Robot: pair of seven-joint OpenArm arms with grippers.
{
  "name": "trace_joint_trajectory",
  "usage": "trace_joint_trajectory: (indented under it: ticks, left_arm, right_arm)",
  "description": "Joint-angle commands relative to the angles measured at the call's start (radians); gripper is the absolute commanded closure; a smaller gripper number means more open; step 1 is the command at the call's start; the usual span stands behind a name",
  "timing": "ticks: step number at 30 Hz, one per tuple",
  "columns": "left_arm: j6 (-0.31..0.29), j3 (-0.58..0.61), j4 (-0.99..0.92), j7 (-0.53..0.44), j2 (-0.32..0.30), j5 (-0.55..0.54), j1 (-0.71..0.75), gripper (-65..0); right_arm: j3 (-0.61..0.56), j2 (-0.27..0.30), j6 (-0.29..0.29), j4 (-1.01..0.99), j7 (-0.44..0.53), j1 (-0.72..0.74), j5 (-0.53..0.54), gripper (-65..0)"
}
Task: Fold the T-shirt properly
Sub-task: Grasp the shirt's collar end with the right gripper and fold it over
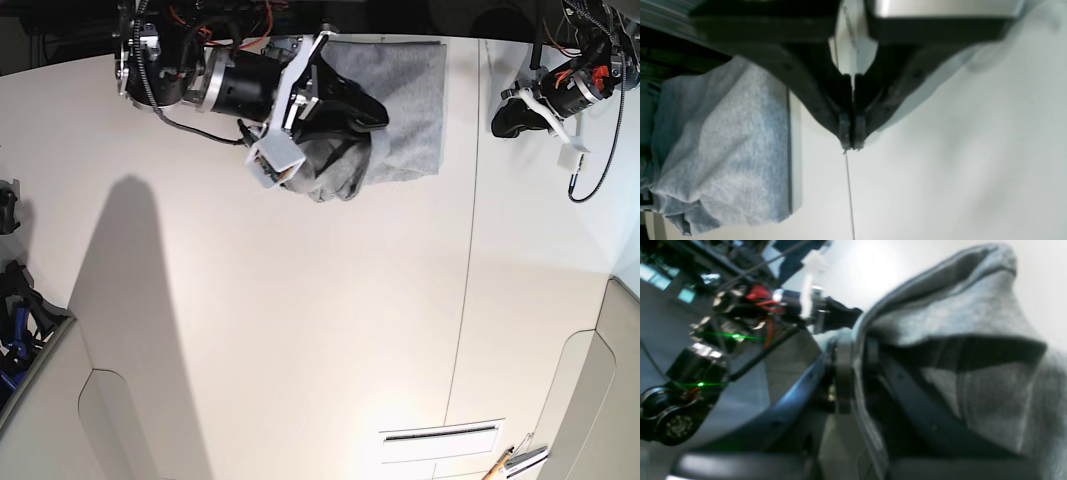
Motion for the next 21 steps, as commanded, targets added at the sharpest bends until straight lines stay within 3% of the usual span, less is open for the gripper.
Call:
trace_joint_trajectory:
  ticks: [1, 8, 15, 21]
  left_arm:
    - [-0.009, -0.006, 0.008, -0.018, -0.014, -0.006, -0.002, 0.0]
    - [-0.009, -0.006, 0.003, -0.018, -0.013, 0.001, -0.002, 0.0]
    - [-0.009, -0.005, 0.003, -0.018, 0.004, 0.001, -0.002, 0.0]
    - [-0.009, -0.005, 0.003, -0.019, 0.008, 0.0, 0.012, 0.0]
  right_arm:
    - [-0.028, -0.003, 0.008, 0.018, 0.043, 0.01, 0.006, 0.0]
    - [-0.172, -0.003, 0.007, 0.016, 0.103, 0.047, -0.116, 0.0]
    - [-0.237, -0.003, 0.006, -0.026, 0.201, 0.054, -0.268, 0.0]
    - [-0.271, -0.004, 0.005, -0.148, 0.223, 0.105, -0.273, 0.0]
